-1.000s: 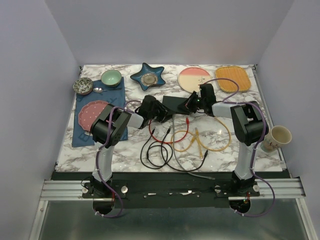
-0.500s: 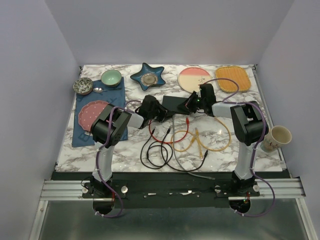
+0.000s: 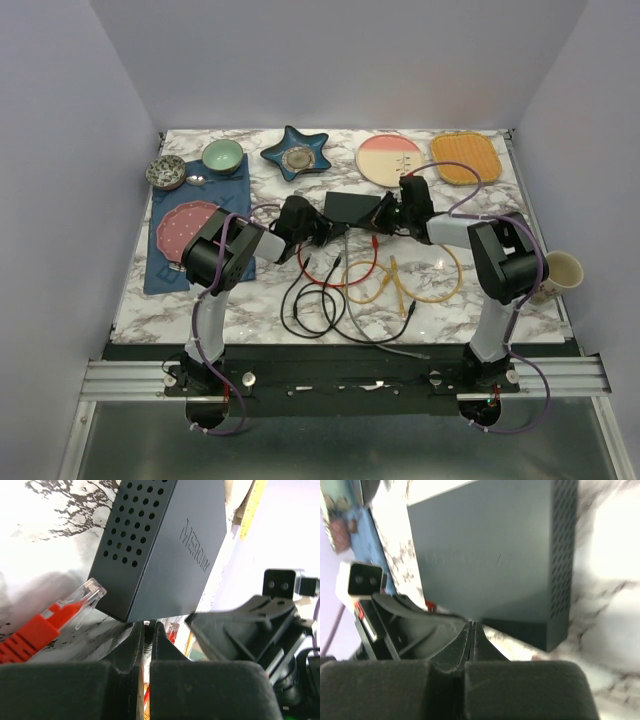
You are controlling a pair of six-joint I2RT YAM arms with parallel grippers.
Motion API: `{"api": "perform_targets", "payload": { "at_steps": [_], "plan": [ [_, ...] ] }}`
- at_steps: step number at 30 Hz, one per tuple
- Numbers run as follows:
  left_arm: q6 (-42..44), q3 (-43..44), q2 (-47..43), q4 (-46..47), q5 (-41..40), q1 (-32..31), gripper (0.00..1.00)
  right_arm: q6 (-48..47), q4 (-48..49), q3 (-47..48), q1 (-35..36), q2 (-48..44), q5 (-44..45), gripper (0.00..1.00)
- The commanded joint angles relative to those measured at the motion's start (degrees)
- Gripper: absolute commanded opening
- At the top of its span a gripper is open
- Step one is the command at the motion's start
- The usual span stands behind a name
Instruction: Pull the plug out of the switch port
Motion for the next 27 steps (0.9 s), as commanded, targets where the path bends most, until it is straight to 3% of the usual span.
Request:
{"api": "perform_targets", "payload": {
  "at_steps": [1, 12, 27],
  "plan": [
    [0.43, -3.17, 2.73, -4.2, -1.51, 0.67, 0.0, -3.02, -2.59, -2.08, 2.07, -3.76, 3.06, 0.01],
    [0.52, -5.62, 2.73, -1.39, 1.65, 0.67, 0.0, -4.17, -7.08, -1.2, 4.62, -1.48, 2.1, 0.01],
    [3.68, -13.27, 0.8, -0.15, 4.21, 0.67, 0.0, -3.38, -10.07, 7.41, 4.62, 5.99, 2.89, 0.01]
  ]
}}
